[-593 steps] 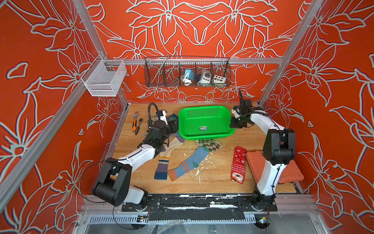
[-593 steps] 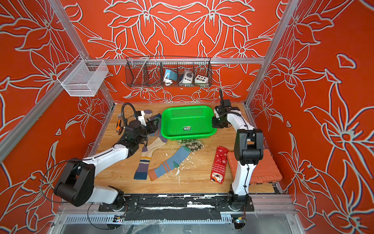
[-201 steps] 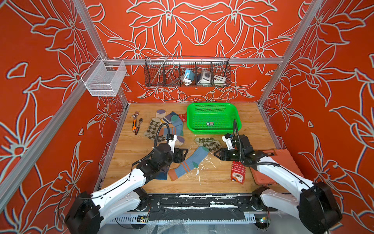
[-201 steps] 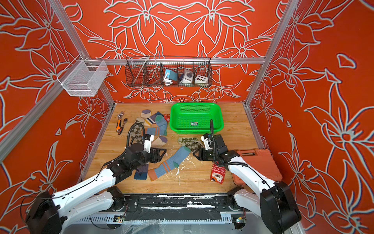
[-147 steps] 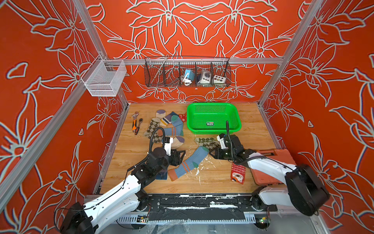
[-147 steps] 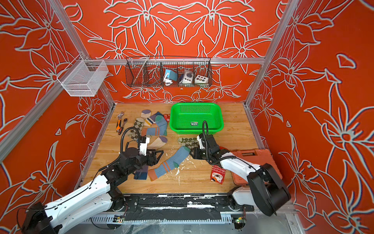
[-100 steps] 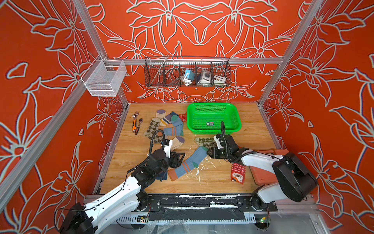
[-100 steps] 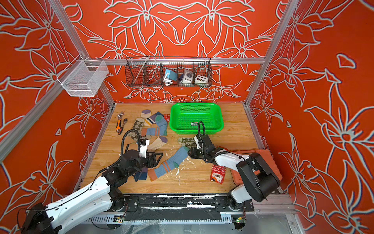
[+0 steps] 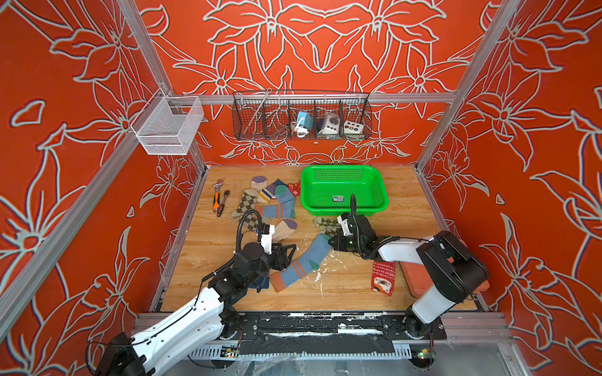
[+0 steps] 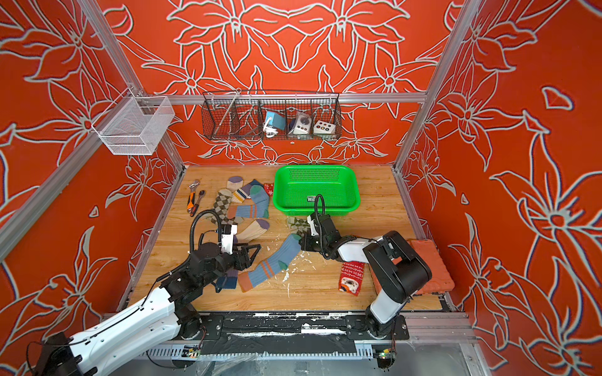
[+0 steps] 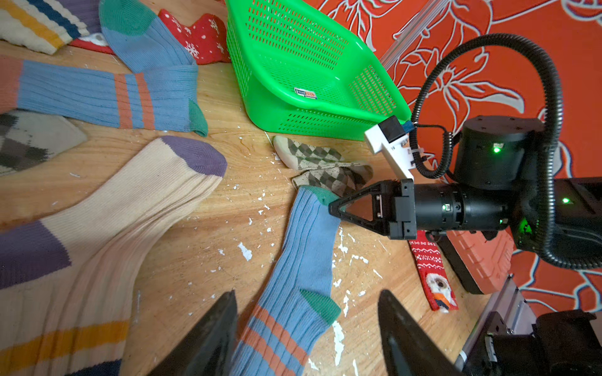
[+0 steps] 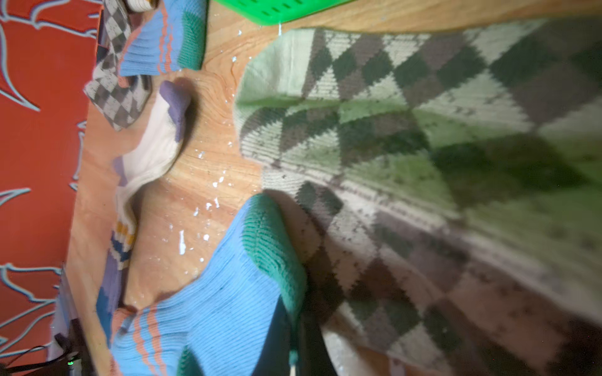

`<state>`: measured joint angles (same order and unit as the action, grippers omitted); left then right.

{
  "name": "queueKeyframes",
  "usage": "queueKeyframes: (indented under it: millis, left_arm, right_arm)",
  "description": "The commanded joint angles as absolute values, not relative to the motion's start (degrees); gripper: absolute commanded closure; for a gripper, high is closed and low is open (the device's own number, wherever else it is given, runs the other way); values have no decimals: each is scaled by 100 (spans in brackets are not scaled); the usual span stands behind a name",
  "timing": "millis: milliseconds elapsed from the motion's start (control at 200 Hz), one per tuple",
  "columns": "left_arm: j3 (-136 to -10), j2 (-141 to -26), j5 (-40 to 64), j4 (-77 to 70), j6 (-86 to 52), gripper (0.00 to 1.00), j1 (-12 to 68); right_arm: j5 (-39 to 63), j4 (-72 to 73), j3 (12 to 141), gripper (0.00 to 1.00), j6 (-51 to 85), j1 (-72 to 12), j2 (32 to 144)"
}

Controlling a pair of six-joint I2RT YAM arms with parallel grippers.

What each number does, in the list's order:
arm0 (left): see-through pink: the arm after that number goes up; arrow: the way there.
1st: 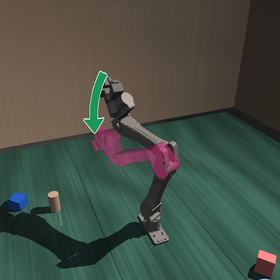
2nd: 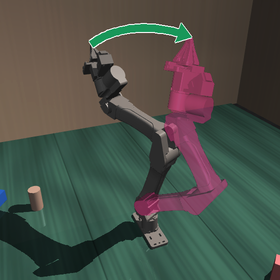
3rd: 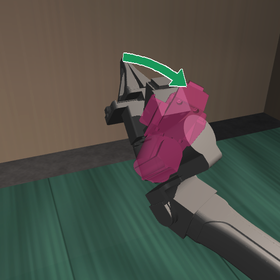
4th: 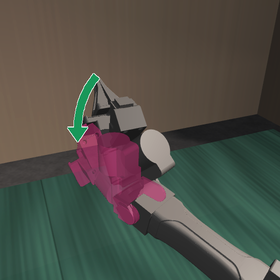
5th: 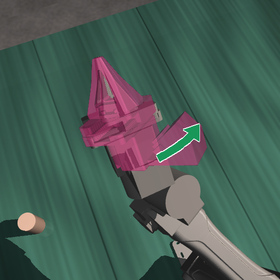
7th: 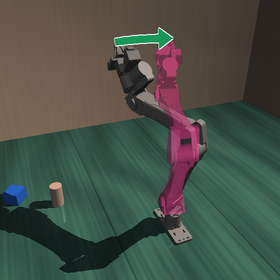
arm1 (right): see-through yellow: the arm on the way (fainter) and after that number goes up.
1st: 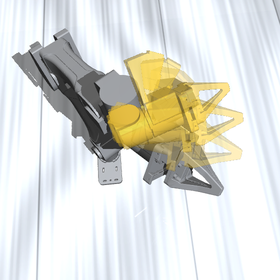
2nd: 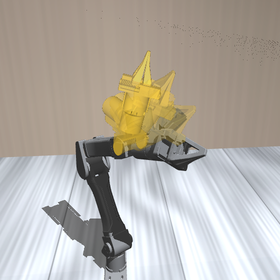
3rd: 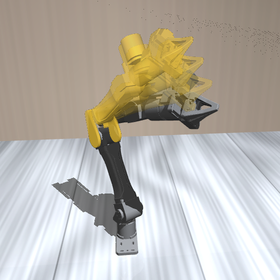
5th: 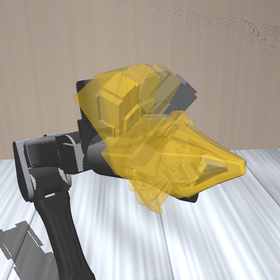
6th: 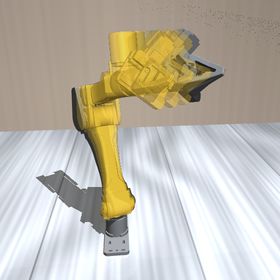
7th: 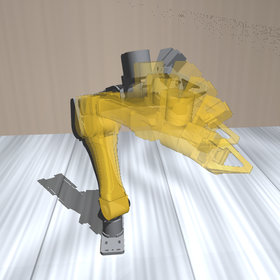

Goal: Place the socks together as a pair
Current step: Flatten out the sock at the center of the board.

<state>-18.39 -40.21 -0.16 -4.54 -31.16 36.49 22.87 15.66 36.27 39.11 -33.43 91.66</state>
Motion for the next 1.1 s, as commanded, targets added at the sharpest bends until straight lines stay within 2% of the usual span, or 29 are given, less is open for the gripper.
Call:
queueKeyframes:
  millis: [0,400,530,751,926,1091]
  left_arm:
    - [-1797,-3911,-150,-326,-3137,33,3683]
    - [-1889,-4120,-88,-548,-3101,33,3683]
    - [-1914,-4230,-62,-662,-3101,33,3683]
    - [-1925,-4307,-103,-773,-3123,33,3683]
    - [-1880,-4302,-210,-783,-3180,33,3675]
    - [-1876,-4281,-329,-700,-3249,34,3674]
  right_arm:
    - [2164,786,3728,99,3604,-3366,8317]
    - [788,-2839,4682,100,2627,-3174,5210]
    - [898,-3441,5224,100,2531,-3179,4704]
    - [2239,-3119,5320,100,2673,-3326,5153]
    - [2253,-2049,4947,100,2990,-3940,5967]
    - [2134,-864,4942,100,3347,-4703,7253]
